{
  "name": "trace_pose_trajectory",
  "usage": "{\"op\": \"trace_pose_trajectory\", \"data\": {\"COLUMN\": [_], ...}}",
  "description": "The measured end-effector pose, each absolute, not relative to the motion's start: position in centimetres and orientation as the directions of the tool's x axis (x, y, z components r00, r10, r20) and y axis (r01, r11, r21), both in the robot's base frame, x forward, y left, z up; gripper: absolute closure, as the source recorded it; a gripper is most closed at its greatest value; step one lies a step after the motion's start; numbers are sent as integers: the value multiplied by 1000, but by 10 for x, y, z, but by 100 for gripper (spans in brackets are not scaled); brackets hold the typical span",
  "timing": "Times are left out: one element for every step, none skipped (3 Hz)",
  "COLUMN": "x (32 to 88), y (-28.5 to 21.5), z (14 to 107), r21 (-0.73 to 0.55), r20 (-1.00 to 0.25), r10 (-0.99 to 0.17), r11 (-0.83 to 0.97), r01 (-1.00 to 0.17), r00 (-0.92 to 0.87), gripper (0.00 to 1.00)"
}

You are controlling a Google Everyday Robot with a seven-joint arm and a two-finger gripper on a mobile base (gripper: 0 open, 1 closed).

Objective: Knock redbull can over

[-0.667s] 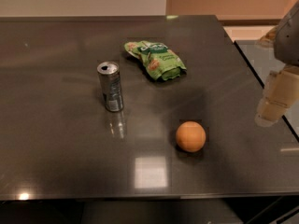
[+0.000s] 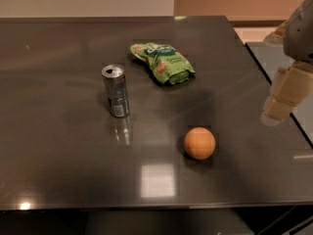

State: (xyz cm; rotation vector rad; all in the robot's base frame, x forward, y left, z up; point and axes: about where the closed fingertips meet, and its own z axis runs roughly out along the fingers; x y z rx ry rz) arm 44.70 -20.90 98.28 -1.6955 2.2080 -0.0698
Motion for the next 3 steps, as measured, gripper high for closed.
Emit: {"op": "trace_pose_trajectory", "data": {"x": [470,494,510], "y": [-184,-147,-101], "z": [987,986,978], "r21": [-256,-252,-228], "r20": [-327,-403,-474], "r10": [-925,-902,-875], "r11": [285,270,232], "r01": [-924,-929,-946], "r00": [-195,-153,-100], "gripper": [0,0,0]}}
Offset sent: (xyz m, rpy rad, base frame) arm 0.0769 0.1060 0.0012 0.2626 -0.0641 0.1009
